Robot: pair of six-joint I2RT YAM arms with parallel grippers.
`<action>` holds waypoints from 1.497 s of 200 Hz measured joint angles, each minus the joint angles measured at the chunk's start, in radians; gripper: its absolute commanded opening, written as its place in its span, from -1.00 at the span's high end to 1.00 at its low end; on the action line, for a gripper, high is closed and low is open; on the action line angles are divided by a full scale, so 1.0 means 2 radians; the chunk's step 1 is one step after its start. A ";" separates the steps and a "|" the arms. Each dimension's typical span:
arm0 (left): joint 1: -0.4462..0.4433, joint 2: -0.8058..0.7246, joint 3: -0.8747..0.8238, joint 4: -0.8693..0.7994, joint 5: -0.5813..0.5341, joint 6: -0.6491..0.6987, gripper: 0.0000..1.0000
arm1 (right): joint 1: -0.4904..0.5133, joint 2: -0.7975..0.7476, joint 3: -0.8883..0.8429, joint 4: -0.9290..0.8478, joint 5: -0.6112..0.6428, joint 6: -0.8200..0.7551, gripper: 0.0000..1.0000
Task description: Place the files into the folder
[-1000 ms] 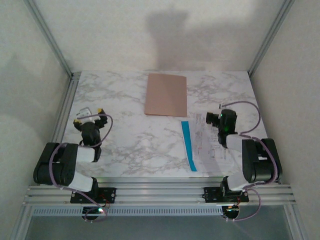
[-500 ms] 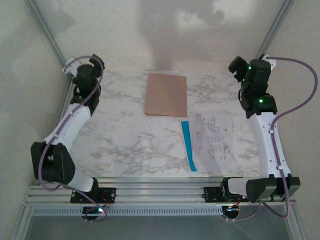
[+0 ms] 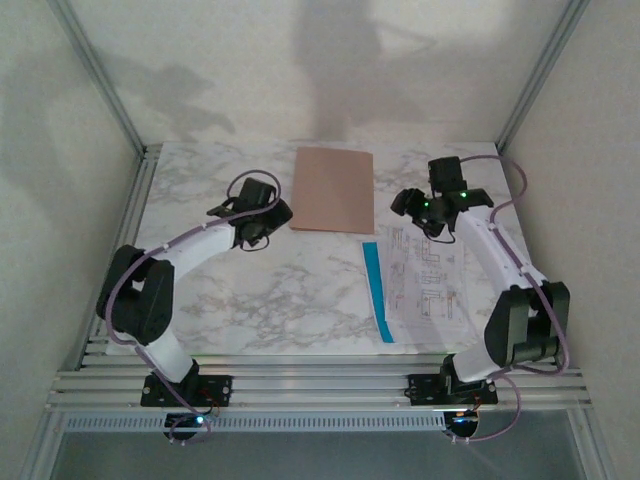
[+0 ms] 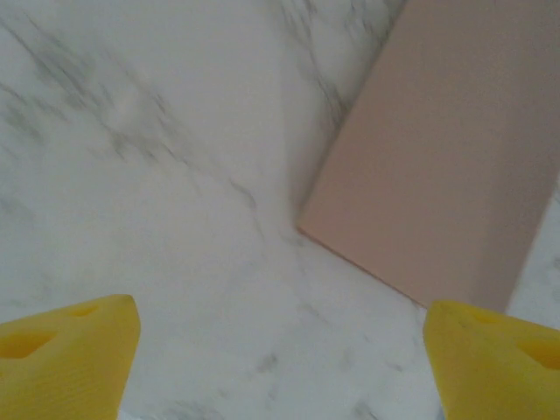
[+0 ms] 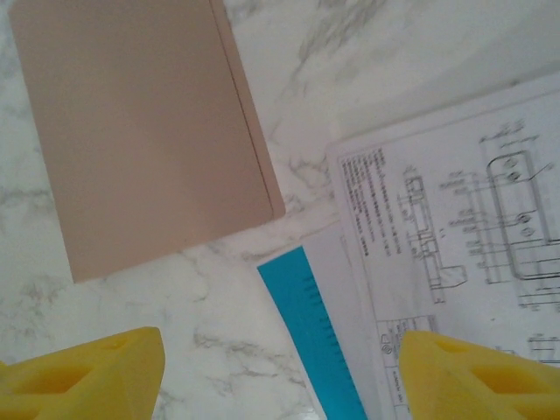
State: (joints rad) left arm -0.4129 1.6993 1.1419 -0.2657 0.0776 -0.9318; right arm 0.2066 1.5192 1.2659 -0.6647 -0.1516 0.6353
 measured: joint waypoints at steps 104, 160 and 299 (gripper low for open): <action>-0.015 0.117 0.028 0.113 0.083 -0.207 -0.01 | 0.005 0.046 0.008 0.002 -0.044 0.004 -0.39; -0.015 0.140 0.047 0.143 0.083 -0.256 0.10 | 0.005 0.043 0.008 0.001 -0.045 0.004 -0.38; -0.006 0.420 0.559 -0.078 0.078 -0.053 0.24 | 0.018 0.117 0.076 0.025 -0.070 0.024 -0.15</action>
State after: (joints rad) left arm -0.4248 2.5385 2.2597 -0.4225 0.2337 -1.0378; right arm 0.2432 1.7523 1.4189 -0.6151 -0.2920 0.6834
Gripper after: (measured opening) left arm 0.385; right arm 0.580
